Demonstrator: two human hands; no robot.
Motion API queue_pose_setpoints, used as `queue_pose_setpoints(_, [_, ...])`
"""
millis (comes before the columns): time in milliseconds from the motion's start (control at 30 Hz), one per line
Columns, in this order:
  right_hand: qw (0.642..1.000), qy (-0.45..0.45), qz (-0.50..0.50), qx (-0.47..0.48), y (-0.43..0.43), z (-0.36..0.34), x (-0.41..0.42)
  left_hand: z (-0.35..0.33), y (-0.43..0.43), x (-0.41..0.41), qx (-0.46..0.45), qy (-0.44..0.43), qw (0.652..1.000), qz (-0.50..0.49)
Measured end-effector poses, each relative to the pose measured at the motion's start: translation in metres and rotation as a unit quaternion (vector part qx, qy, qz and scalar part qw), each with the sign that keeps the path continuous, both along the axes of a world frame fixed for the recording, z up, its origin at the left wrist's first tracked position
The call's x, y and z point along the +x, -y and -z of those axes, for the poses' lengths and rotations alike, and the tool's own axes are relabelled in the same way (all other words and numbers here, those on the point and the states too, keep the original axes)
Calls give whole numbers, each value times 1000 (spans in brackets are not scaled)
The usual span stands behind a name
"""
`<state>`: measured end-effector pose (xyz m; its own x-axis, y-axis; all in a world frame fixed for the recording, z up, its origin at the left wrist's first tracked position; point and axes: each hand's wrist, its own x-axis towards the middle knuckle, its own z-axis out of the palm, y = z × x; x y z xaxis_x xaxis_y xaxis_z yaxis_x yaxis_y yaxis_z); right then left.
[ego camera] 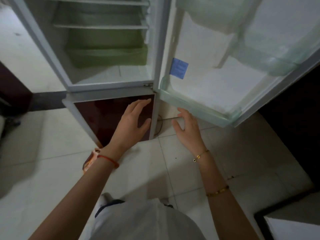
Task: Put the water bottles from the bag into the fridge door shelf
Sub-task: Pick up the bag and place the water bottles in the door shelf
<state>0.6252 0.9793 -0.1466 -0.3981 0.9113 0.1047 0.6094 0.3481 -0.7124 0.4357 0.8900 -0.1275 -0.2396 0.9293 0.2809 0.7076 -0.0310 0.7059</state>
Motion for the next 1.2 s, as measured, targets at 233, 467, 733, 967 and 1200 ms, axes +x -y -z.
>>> queue_pose_setpoints(233, [997, 16, -49, -57, 59, 30, -114, 31, 84, -111, -79, 12, 994, -78])
queue_pose_setpoints(467, [989, 32, -84, -119, 105, 67, -217, 68, 143, -214, -161, 25, 973, -162])
queue_pose_setpoints(733, [968, 89, -108, -209, 115, 131, -288, 134, 168, -286, -237, 76, 946, -207])
queue_pose_setpoints(967, [952, 156, -109, -242, 87, 218, -318, 231, 150, -315, -326, 92, 929, -149])
queue_pose_setpoints(1200, [928, 189, -131, -294, 62, 346, -344, 355, 112, -327, -387, 64, 913, -113])
